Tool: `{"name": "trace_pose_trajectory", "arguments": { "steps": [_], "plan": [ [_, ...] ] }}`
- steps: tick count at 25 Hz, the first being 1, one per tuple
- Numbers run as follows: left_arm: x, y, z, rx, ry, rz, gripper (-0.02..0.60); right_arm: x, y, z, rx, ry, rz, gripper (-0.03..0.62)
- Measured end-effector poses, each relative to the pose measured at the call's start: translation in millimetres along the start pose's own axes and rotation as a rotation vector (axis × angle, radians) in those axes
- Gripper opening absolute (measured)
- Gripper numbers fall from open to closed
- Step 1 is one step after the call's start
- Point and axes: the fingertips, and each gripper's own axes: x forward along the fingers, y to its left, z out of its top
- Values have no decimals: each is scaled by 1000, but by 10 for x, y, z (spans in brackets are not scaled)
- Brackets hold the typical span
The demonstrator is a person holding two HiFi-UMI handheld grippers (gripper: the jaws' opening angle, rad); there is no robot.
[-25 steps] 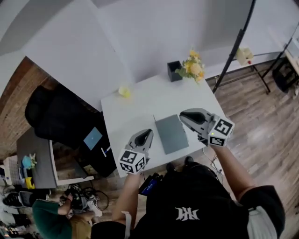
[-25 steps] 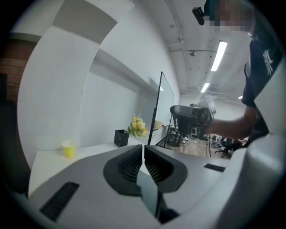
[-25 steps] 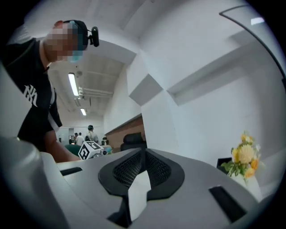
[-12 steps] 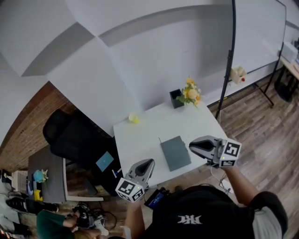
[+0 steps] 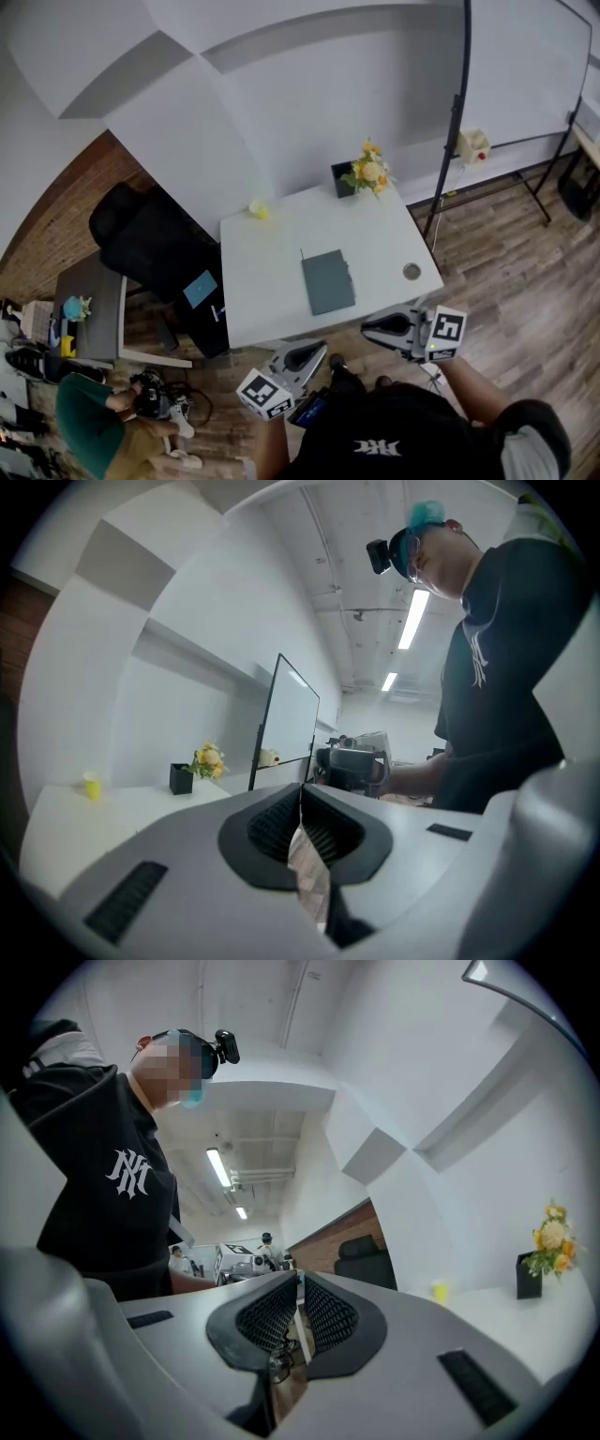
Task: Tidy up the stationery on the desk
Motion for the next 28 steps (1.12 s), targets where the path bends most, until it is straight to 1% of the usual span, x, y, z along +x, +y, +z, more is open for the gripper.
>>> {"name": "trace_pose_trajectory", "arguments": {
  "steps": [3, 6, 9, 11, 13, 16, 20, 24, 28],
  "plan": [
    [-7, -351, -161, -36, 15, -1, 9, -121, 230, -205, 29, 25, 34, 51],
    [-46, -567, -289, -60, 27, 8, 9, -152, 444, -322, 39, 41, 68, 51],
    [-59, -738, -353, -56, 41, -1, 9, -181, 661, -336, 30, 33, 97, 51],
    [-48, -820, -340, -41, 41, -13, 9, -205, 762, -371, 19, 59, 106, 51],
    [-34, -895, -281, -26, 40, -28, 9, -227, 836, -379, 8, 79, 96, 48],
    [-90, -1001, -229, -8, 35, -53, 9, -269, 933, -321, -8, 72, 59, 46],
    [-318, -1180, -258, -17, 30, -63, 9, -281, 1111, -333, -1, 67, -4, 46],
    [-660, -1333, -480, -42, 32, -52, 9, -223, 1410, -457, 22, 78, -34, 46],
    [-909, -1364, -741, -90, 34, -20, 9, -184, 1669, -686, 50, 105, -52, 46]
  ]
}}
